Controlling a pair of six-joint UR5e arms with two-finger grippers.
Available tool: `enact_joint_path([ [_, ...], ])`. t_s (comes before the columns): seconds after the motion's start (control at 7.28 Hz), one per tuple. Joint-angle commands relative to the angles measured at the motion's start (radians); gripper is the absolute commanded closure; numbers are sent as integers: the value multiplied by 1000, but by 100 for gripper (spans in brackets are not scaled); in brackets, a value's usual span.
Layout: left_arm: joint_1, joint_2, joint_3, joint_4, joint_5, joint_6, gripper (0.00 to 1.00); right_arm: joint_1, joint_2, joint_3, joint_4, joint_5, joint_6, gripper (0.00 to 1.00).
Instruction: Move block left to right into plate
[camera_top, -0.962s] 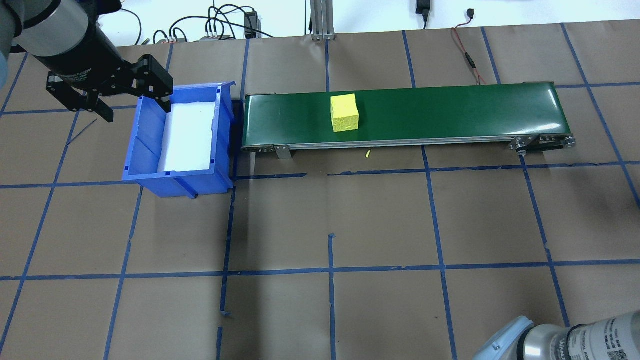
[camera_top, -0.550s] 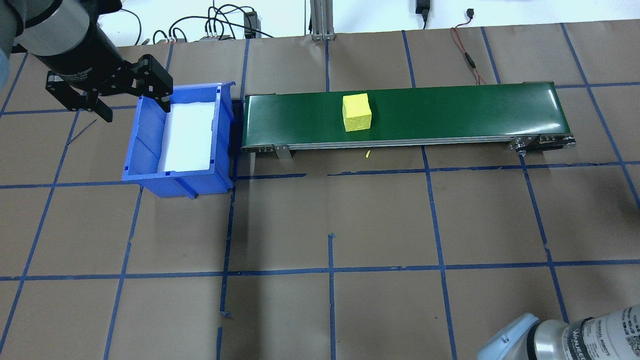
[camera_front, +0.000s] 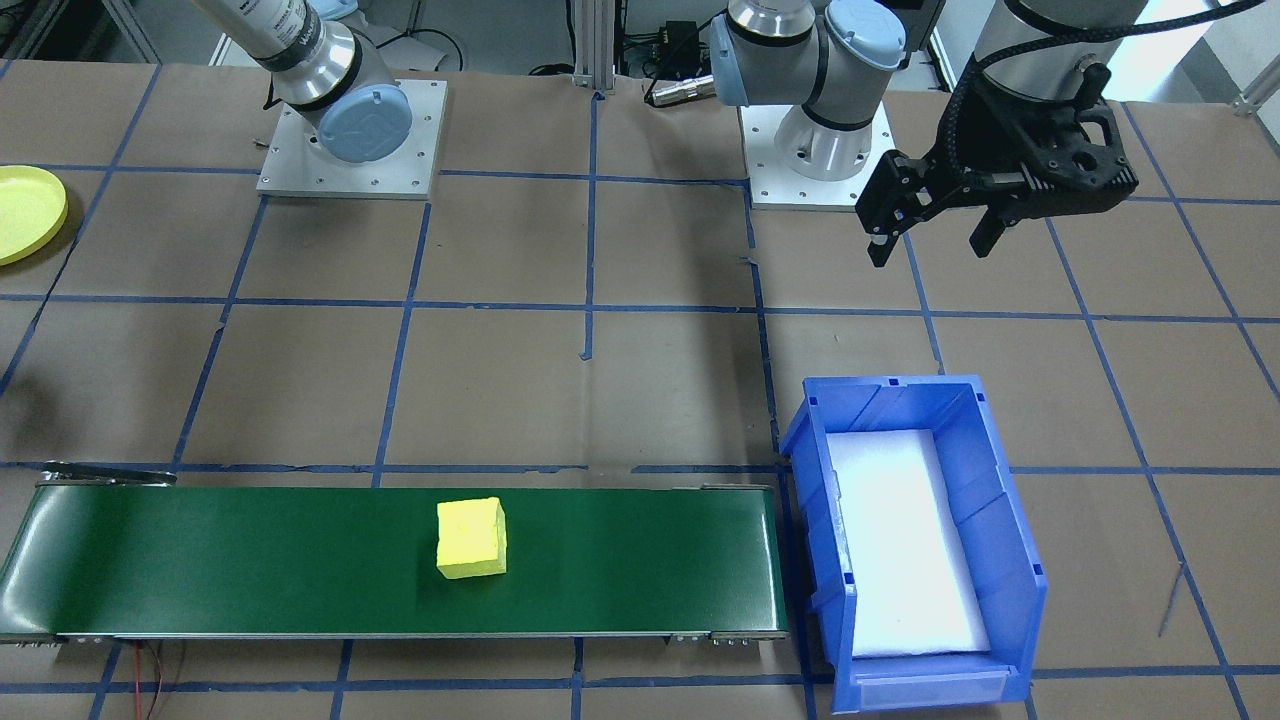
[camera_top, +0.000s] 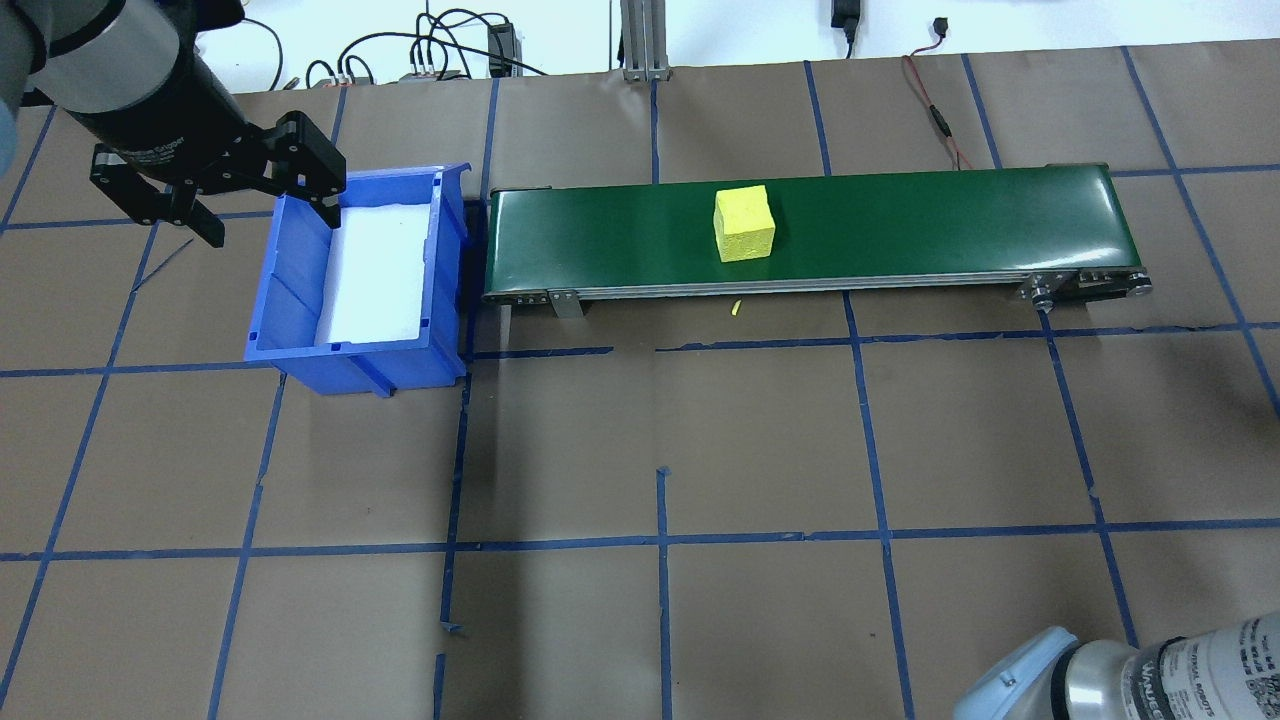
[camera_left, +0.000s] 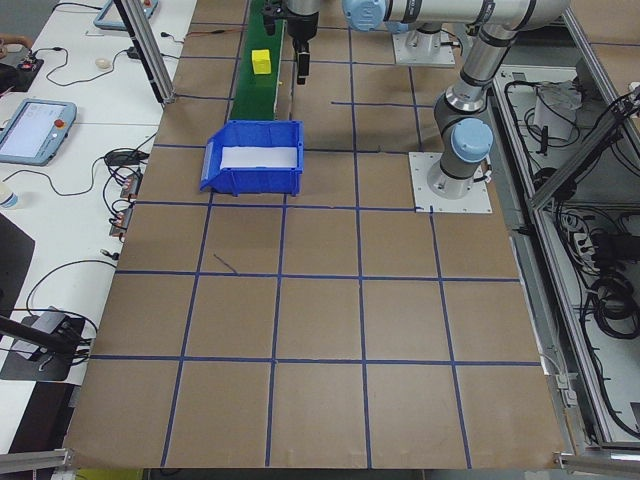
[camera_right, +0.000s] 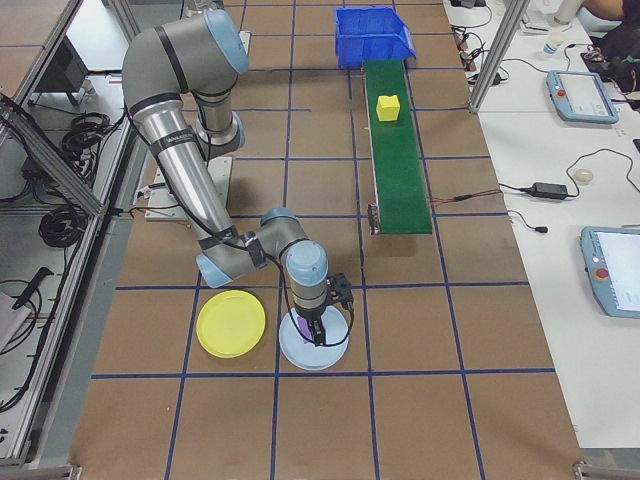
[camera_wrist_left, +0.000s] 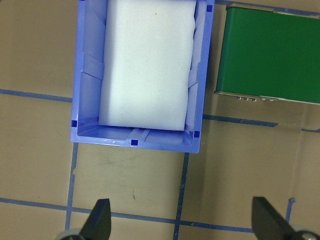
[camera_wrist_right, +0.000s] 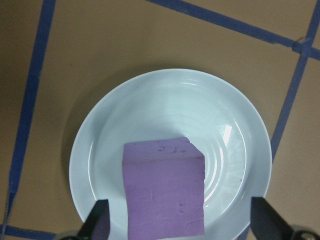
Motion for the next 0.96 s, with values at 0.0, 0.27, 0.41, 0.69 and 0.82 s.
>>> enact_joint_path([
  [0.0,0,1,12,-41,1,0,0,53,-115,-7,123,7,113,1],
  [0.27,0,4,14,-41,-1,0,0,200,-149,-51,238,48,355,6],
  [0.41,0,5,11,-40,1,0,0,288,-148,-71,251,108,461,6],
  [0.69,0,3,6,-38,-2,0,0,459,-139,-71,298,226,758,5],
  [0.82,0,4,3,-38,-4,0,0,533,-137,-73,295,254,857,4],
])
